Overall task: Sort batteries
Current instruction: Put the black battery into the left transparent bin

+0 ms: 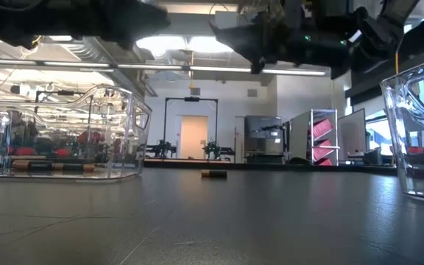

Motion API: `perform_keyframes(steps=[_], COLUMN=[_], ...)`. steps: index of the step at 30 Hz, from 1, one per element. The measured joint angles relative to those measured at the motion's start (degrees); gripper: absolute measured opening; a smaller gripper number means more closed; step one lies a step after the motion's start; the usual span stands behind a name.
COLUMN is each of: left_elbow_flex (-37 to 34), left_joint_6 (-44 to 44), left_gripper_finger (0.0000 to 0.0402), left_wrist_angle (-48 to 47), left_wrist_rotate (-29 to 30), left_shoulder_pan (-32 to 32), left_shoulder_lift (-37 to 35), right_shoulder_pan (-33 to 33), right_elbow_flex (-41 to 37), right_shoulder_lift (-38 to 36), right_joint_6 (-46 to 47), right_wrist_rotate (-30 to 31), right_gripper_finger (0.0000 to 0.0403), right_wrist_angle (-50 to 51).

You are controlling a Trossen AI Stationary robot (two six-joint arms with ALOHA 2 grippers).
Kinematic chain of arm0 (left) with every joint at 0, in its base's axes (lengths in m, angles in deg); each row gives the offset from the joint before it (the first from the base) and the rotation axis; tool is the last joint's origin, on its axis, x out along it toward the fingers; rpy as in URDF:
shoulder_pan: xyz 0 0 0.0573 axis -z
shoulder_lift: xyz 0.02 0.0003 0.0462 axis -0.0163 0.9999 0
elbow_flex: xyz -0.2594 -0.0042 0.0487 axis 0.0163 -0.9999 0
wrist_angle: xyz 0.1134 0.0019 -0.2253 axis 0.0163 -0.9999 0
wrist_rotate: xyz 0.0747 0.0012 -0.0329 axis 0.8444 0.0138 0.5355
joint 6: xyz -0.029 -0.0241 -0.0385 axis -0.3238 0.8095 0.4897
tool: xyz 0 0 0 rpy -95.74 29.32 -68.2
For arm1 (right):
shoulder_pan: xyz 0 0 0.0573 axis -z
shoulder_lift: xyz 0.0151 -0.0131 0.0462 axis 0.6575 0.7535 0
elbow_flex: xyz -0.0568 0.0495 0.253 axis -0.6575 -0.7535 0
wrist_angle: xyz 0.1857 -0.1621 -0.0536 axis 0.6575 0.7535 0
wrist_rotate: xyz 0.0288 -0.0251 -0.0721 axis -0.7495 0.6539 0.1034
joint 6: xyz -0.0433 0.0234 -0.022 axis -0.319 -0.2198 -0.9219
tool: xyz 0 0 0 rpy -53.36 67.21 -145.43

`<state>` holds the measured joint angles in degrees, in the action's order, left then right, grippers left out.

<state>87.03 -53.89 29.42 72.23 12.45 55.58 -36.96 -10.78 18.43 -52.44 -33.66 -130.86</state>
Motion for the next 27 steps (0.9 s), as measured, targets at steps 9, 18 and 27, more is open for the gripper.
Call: perform_keyframes(steps=[9, 18, 27], left_elbow_flex=[0.03, 4.67, 9.28], left_joint_6=[-2.75, 1.78, 1.08], left_gripper_finger=[0.0169, 0.0169, 0.0168], left_wrist_angle=[12.99, 25.88, 26.95], left_wrist_rotate=[-8.91, -10.90, -12.00], left_shoulder_pan=[-4.51, -6.59, -6.80], left_shoulder_lift=[4.33, 14.60, 19.30], right_shoulder_pan=[-0.25, -0.85, -0.90], right_elbow_flex=[7.47, 9.24, 9.25], right_shoulder_lift=[2.99, 3.05, 3.03], right_joint_6=[0.07, -0.35, -0.35], right_wrist_rotate=[-7.53, -6.94, -6.93], right_gripper_finger=[0.0018, 0.0019, 0.0020], right_wrist_angle=[-0.75, -1.06, -1.06])
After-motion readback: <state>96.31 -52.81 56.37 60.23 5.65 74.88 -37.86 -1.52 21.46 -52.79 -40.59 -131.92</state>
